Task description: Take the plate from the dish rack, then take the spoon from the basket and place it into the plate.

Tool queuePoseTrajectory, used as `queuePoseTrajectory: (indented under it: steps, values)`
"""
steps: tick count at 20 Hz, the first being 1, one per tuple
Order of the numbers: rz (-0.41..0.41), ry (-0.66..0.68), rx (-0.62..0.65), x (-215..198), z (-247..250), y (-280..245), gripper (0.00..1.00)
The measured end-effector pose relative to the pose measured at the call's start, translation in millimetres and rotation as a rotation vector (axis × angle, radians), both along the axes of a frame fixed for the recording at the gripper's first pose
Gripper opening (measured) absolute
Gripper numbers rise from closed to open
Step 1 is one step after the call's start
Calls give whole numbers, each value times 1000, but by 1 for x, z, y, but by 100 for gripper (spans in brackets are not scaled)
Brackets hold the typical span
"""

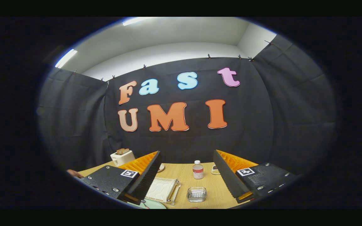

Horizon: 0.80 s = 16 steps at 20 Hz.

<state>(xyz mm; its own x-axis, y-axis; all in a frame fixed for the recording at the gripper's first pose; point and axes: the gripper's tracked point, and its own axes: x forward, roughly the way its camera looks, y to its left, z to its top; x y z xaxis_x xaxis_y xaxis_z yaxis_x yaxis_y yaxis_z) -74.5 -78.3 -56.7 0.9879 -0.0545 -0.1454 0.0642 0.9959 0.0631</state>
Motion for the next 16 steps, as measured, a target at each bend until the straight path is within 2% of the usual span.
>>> queuePoseTrajectory:
  steps: [16]
  values:
    - [87,-14,6,19,22,33,98]
